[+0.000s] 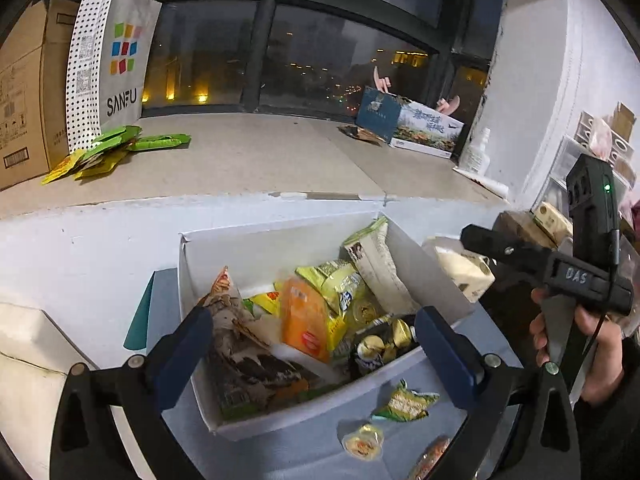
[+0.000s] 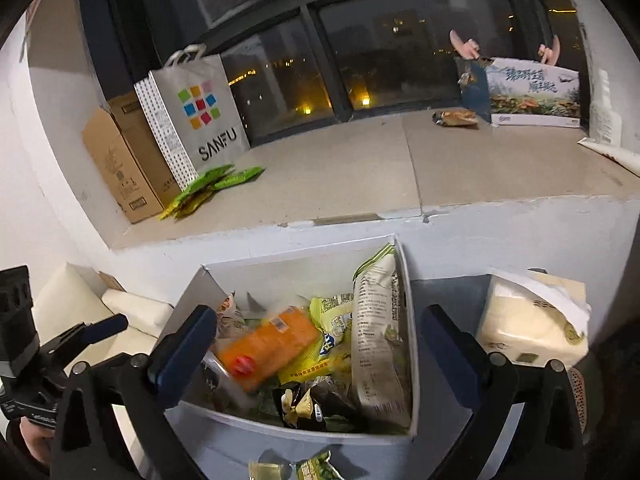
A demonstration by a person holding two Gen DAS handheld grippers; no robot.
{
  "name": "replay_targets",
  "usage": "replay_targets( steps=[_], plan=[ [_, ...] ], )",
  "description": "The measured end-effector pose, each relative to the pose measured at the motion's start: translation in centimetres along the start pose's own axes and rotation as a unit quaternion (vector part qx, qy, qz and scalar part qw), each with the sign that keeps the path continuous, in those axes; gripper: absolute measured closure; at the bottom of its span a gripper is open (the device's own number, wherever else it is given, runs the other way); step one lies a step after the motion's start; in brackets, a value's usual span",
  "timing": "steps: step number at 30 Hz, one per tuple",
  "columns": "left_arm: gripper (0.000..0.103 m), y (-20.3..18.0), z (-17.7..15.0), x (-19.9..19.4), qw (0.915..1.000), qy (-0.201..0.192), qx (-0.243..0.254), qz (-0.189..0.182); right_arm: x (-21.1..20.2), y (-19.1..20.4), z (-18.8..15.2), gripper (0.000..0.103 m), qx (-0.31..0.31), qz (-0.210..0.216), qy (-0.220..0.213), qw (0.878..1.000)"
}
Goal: Organize snacks
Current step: 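Grasp round bread pack with right tool while left tool grasps another bread pack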
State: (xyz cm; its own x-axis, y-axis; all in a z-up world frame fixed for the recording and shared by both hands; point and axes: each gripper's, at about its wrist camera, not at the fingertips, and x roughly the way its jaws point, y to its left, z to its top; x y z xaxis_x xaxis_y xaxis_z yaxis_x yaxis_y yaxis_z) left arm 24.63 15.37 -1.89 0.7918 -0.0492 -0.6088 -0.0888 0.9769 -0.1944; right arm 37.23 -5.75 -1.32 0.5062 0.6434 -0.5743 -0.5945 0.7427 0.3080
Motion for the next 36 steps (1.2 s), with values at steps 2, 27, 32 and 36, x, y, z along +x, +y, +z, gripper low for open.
replay_targets(
  steps=[2,27,32,36],
  plan=[
    [0.0,-0.7,-0.6,-1.3,1.0,-0.001,0.003,-0.008,-1.1,0.1,-0.6,0.0,-0.002,0.01,0.0,1.0],
    [0.0,-8.5,-19.6,-9.5,0.9969,0.063,0.038,-0.03,-9.8,0.6,-23.1,0.0,-0.081,-0.004,0.107,0.991],
    [0.0,-9.1,-20.7,-10.1,0.9962,0.062,0.052,-0.033,-7.1,1.4,-23.2,0.0,-0.101,-0.016,0.137,0.985],
    [0.0,-9.3,-21.0,-10.3,0.9952,0.064,0.062,-0.038,-4.0,3.0,-23.2,0.0,-0.134,-0.021,0.165,0.977]
  ],
)
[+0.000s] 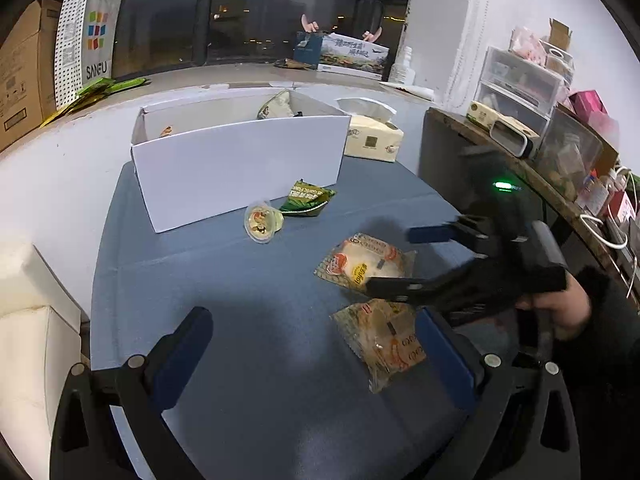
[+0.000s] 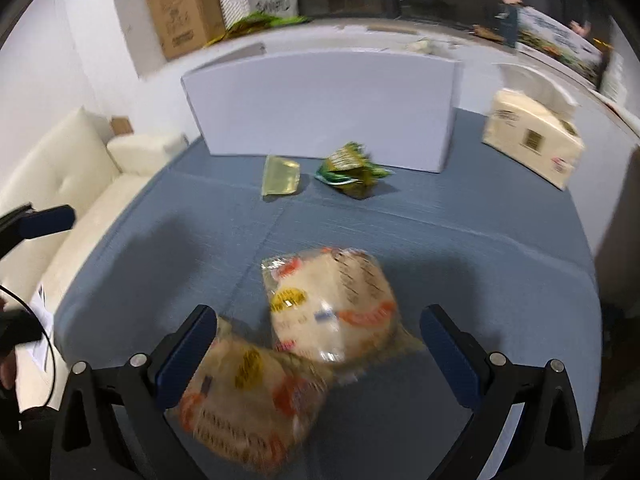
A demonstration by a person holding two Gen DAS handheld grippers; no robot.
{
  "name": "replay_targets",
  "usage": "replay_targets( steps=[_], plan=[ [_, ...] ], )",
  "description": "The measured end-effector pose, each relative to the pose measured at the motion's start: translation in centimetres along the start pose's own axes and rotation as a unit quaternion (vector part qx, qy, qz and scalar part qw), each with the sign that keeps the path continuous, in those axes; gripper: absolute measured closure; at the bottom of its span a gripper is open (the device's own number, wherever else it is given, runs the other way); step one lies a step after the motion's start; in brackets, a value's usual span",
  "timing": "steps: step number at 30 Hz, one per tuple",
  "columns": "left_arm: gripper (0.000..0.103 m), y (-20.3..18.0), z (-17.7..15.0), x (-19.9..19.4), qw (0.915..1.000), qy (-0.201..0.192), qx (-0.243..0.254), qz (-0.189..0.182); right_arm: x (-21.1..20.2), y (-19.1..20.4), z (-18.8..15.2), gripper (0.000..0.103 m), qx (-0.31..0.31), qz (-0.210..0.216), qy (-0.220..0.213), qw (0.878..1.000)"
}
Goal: Organize snacks
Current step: 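Grasp round bread pack with right tool while left tool grasps another bread pack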
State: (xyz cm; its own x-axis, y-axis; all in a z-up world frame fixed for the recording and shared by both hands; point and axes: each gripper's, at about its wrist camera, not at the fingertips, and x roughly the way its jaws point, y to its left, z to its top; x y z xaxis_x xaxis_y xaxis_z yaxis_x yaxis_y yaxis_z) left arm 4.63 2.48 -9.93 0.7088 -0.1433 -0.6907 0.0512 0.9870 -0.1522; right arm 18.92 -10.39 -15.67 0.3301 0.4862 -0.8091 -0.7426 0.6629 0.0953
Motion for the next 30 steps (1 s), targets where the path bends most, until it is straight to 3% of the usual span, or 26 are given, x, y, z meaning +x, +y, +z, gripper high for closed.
replay_targets(
  steps=[7,10,11,12,13,15,21,26,30],
  plan=[
    [0.0,-0.2,-0.9,0.0,0.9999,0.011,0.012,-0.005,4.3,0.6,0.8,0.0,-0.012,-0.039,0.06,0.997],
    [0.0,-0.1,-1.1,0.3,0.9998,0.017,0.009,-0.005,4.4,0.6,0.6,0.0,-0.016,-0.041,0.058,0.997],
    [0.0,-0.1,-1.2,0.4,0.9998,0.018,0.008,-0.005,4.3,0.5,0.6,0.004,-0.016,-0.041,0.056,0.997],
    [0.0,-0.2,-1.2,0.6,0.9998,0.02,0.009,-0.005,4.1,0.4,0.5,0.017,-0.016,-0.046,0.052,0.997],
    [0.0,-0.3,-1.2,0.6,0.9997,0.021,0.01,-0.005,3.7,0.1,0.5,0.025,-0.013,-0.048,0.045,0.998],
    [0.0,-0.5,-1.2,0.7,0.9996,0.021,0.016,-0.009,3.3,-0.6,0.6,0.024,0.0,-0.037,0.044,0.998],
    [0.0,-2.3,-1.1,3.1,0.9948,0.048,0.08,-0.042,-1.0,-3.2,1.0,0.024,0.047,-0.017,-0.023,0.998],
    [0.0,-5.8,-0.8,5.8,0.9799,0.089,0.154,-0.089,-6.4,-5.1,0.5,0.024,0.07,-0.018,-0.08,0.994],
    [0.0,-8.5,-0.7,8.4,0.9753,0.13,0.161,-0.078,-10.5,-6.8,-1.5,0.024,0.1,-0.034,-0.111,0.988]
  ],
)
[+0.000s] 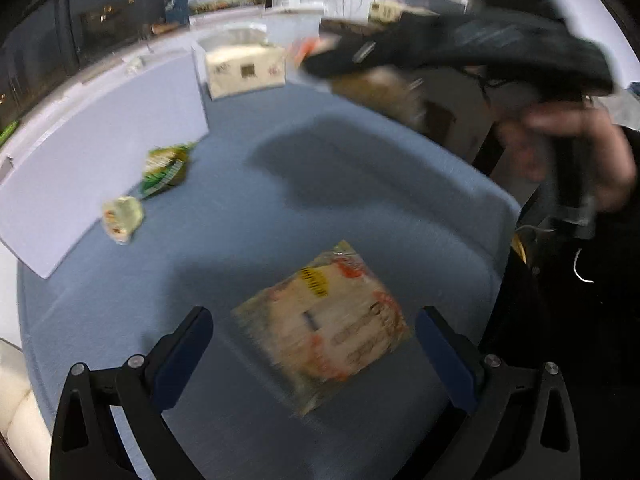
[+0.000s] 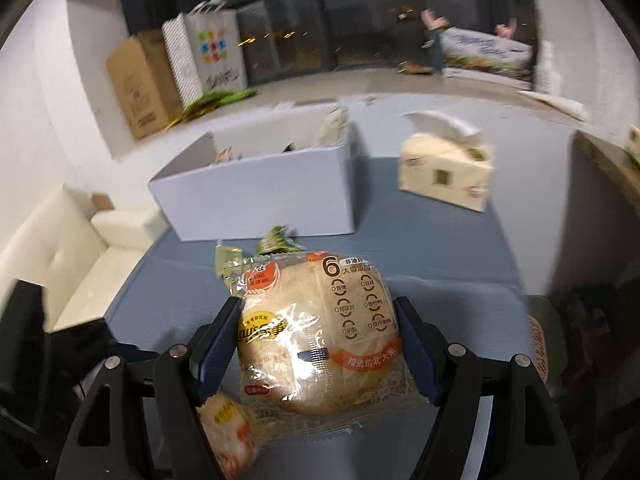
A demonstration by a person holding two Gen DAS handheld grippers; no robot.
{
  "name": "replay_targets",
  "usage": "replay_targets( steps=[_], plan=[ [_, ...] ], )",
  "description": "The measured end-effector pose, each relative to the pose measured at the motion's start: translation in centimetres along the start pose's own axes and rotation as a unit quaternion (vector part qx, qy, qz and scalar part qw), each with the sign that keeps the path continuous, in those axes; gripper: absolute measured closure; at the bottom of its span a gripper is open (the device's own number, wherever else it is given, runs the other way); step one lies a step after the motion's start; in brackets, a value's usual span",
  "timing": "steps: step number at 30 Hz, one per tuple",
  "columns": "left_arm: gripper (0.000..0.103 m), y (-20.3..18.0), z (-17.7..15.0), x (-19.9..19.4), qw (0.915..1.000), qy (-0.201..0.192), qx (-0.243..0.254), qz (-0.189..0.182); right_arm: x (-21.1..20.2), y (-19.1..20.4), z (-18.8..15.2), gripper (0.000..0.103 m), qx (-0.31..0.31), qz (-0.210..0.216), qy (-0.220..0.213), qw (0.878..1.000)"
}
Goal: Organize snacks
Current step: 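Grasp round bread pack with right tool while left tool grasps another bread pack, then carry both bread packs over the box and open both tools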
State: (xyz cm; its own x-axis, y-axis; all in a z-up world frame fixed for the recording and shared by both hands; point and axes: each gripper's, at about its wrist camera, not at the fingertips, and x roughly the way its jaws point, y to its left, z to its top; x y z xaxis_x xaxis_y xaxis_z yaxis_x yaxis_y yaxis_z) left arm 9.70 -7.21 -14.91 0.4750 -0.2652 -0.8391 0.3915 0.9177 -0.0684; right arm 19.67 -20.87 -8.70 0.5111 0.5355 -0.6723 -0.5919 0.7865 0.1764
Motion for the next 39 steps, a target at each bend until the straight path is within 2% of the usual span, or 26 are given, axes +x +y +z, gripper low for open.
replay_targets(
  steps=[6,11,13,16,19,22,25,31,35,39],
  plan=[
    [0.0,-2.0,0.9,3.6,0.9988,0.042,-0.023,0.008,-4.0,-2.0,-2.0,0.024,0.03,-0.013,-0.021,0.999],
    [0.001,-2.5,0.8,4.9,0.9975,0.06,-0.02,0.031,-4.1,-3.3,-2.6,0.024,0.047,-0.012,-0.024,0.999],
    [0.006,-2.2,0.7,4.8,0.9974,0.054,-0.022,0.043,-4.0,-3.3,-2.8,0.024,0.049,-0.007,-0.023,0.998],
    [0.022,-1.7,0.6,3.9,0.9978,0.039,-0.032,0.042,-3.7,-3.0,-3.1,0.024,0.045,-0.003,-0.019,0.999],
    [0.024,-0.9,0.5,3.0,0.9982,0.015,-0.053,0.026,-3.4,-2.4,-3.3,0.024,0.041,0.003,-0.016,0.999],
    [0.024,-0.4,0.2,1.1,0.9973,-0.019,-0.063,0.034,-3.0,-1.6,-3.2,0.024,0.033,0.01,-0.012,0.999],
    [0.024,1.8,0.1,-1.9,0.9932,-0.061,-0.091,0.038,-2.2,-0.7,-2.6,0.024,0.025,0.02,-0.007,0.999],
    [0.024,8.6,1.7,-7.8,0.974,-0.149,-0.159,0.063,0.0,1.4,0.7,0.024,0.01,0.054,-0.02,0.998],
    [0.024,12.9,3.8,-10.3,0.9606,-0.192,-0.182,0.087,2.5,2.8,4.7,0.024,0.009,0.077,-0.029,0.997],
    [0.024,16.3,6.8,-11.6,0.9499,-0.219,-0.192,0.113,4.9,4.0,9.1,0.024,0.001,0.076,-0.041,0.996]
  ],
)
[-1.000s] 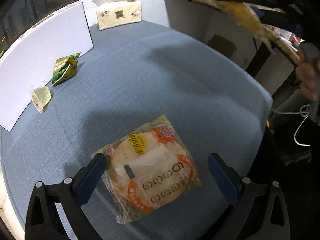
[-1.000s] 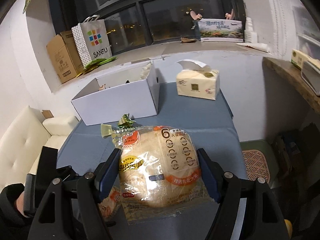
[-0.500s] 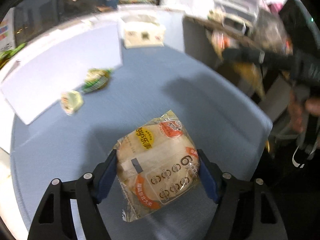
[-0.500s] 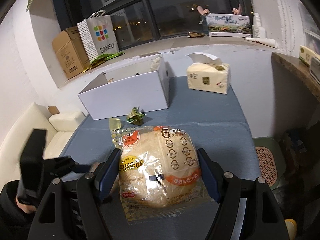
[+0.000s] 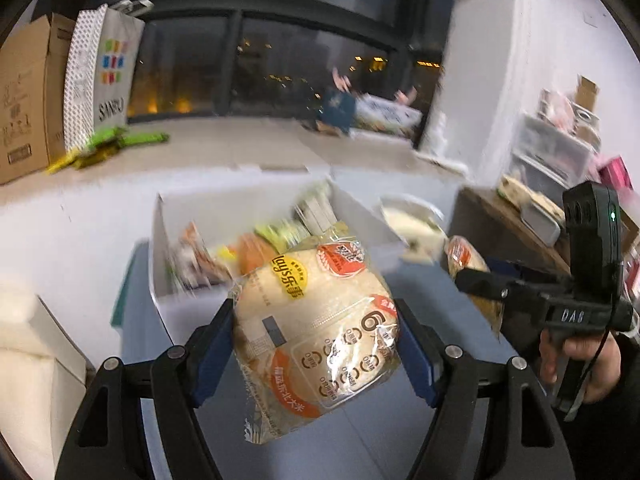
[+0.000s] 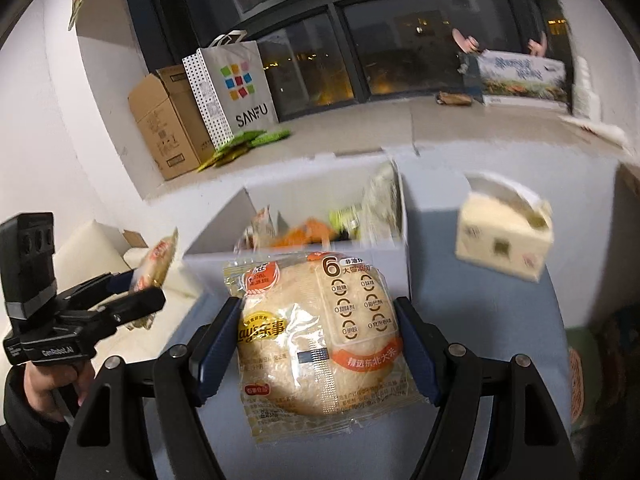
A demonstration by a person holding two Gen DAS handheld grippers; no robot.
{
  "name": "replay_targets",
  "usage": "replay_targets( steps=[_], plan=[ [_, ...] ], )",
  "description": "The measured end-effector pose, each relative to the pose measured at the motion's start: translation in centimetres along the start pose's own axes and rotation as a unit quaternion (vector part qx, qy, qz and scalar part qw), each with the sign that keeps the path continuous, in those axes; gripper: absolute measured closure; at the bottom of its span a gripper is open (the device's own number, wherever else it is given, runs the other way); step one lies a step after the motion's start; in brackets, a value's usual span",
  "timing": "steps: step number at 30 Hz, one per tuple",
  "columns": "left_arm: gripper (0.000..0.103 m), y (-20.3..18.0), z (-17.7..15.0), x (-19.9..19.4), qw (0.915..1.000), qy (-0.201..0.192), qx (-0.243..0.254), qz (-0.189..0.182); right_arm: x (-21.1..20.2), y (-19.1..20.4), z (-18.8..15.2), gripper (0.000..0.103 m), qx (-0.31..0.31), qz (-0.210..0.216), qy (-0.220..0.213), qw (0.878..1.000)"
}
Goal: Organize snacks
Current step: 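Carry both bread packs over the box and open both tools, then grasp green garlic pea bag with right tool while left tool reaches for pudding cup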
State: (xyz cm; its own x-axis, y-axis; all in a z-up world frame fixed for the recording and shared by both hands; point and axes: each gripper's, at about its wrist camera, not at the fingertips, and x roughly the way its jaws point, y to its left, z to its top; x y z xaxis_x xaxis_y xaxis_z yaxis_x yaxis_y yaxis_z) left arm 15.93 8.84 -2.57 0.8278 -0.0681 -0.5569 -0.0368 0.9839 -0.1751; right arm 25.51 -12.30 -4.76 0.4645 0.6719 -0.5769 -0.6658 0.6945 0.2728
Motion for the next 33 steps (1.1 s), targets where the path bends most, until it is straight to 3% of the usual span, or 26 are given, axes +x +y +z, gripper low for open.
replay_targets(
  steps=[7,15,17,19,20,26,33],
  plan=[
    [0.024,2.1,5.6,4.1,0.9995,-0.018,-0.002,0.024,4.0,-0.5,6.3,0.024,-0.011,-0.005,-0.001,1.0],
    [0.023,3.7,8.4,8.3,0.9988,-0.003,-0.002,0.049,8.2,-1.7,11.1,0.024,0.0,-0.008,0.016,1.0],
    [0.011,4.3,8.6,9.3,0.9979,0.009,-0.002,0.064,9.3,-1.9,11.9,0.023,0.002,-0.008,0.02,1.0],
    [0.0,5.1,8.6,10.1,0.9976,0.029,-0.019,0.059,10.2,-2.2,12.5,0.009,0.009,-0.014,0.027,0.999],
    [0.0,5.3,8.5,10.2,0.9976,0.031,-0.024,0.056,10.6,-2.4,12.7,0.0,0.013,-0.019,0.034,0.999],
    [0.0,5.9,7.6,9.4,0.9972,0.036,-0.021,0.062,10.9,-3.0,12.0,0.0,0.037,-0.003,0.045,0.998],
    [0.0,4.9,6.8,6.5,0.9974,0.022,-0.008,0.069,8.0,-2.1,10.6,0.0,0.036,0.011,0.016,0.999]
  ],
)
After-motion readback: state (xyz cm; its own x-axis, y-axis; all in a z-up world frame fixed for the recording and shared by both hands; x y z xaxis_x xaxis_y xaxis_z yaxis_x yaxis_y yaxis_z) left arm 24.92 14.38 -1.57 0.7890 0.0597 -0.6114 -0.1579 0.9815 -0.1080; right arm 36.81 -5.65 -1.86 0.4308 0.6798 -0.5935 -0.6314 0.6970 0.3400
